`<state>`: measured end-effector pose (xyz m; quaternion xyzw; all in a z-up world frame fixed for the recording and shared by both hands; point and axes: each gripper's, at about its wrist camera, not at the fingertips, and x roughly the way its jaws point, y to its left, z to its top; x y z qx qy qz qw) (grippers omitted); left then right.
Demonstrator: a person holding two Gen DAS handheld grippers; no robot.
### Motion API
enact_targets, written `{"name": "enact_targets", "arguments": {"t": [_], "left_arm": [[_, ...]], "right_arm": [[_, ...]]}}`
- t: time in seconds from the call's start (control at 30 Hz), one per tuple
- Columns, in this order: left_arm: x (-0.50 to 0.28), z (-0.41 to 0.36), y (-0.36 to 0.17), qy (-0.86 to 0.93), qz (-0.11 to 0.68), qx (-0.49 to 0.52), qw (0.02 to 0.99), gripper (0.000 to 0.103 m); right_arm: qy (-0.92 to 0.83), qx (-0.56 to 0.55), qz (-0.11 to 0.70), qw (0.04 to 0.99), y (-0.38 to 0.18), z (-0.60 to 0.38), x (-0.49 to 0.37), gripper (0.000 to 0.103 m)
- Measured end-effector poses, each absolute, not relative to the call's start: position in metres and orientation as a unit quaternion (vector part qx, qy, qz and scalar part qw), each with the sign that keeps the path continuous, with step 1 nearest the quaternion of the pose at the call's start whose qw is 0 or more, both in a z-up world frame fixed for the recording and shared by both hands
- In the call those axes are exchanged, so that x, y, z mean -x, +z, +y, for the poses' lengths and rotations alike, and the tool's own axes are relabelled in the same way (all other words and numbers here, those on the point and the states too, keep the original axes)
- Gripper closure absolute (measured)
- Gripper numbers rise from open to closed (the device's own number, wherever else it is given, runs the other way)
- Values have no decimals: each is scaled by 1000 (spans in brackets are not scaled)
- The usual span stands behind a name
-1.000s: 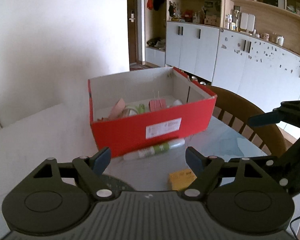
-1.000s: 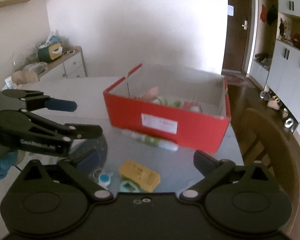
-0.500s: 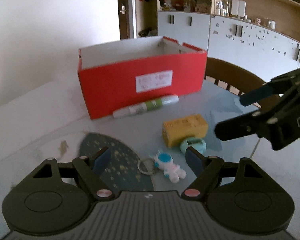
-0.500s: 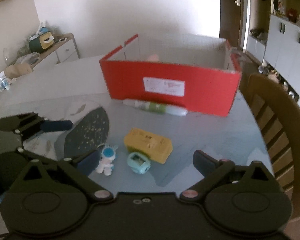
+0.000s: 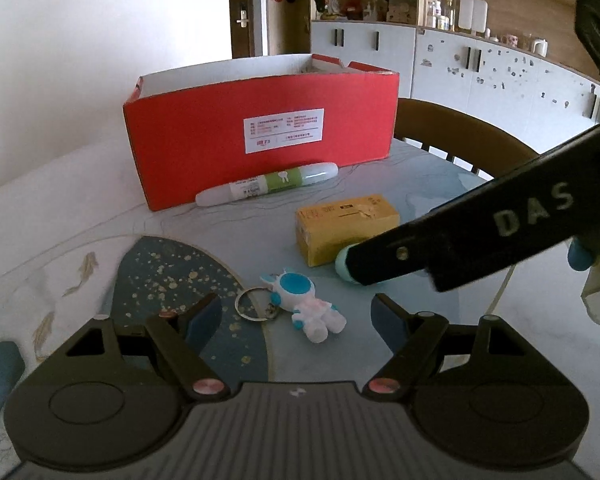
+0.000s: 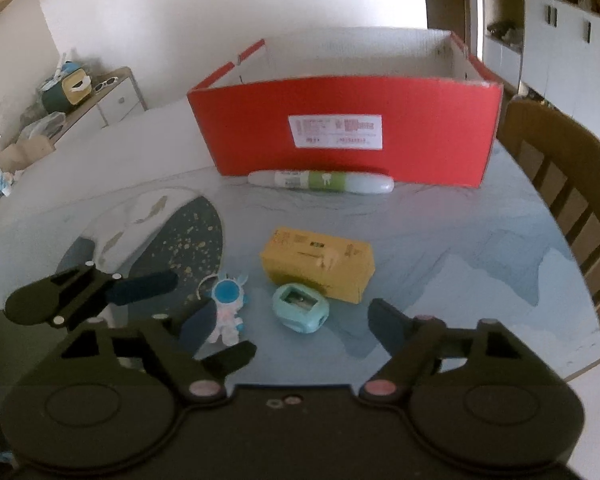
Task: Organize rigid objects
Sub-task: 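Grasp the white astronaut keychain with the left tool while the right grasps the teal sharpener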
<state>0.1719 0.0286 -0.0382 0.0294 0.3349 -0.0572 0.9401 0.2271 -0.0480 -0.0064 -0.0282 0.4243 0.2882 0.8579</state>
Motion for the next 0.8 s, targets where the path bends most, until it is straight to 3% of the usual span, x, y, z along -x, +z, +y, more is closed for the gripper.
{"name": "enact_targets", "arguments": {"t": [0.2,0.4,0.67,0.73,0.8], "left_arm": [[-172,22,-42,-51,324,-38,944,21],[-171,19,-45,-47,313,-46,947,39],[-173,17,-49,-51,312,-56,947,47],[-173,16,-49,-54,311,-61,947,56],[-175,13,-49,-59,310,-67,947,58]], "right_arm": [[284,15,434,855,-13,-46,-233,30],[285,15,442,850,-20,-40,-237,39],[289,23,445,847,-23,-33,-239,47],[290,25,448,845,-24,-33,-240,51],[289,26,449,845,-25,-33,-240,53]]}}
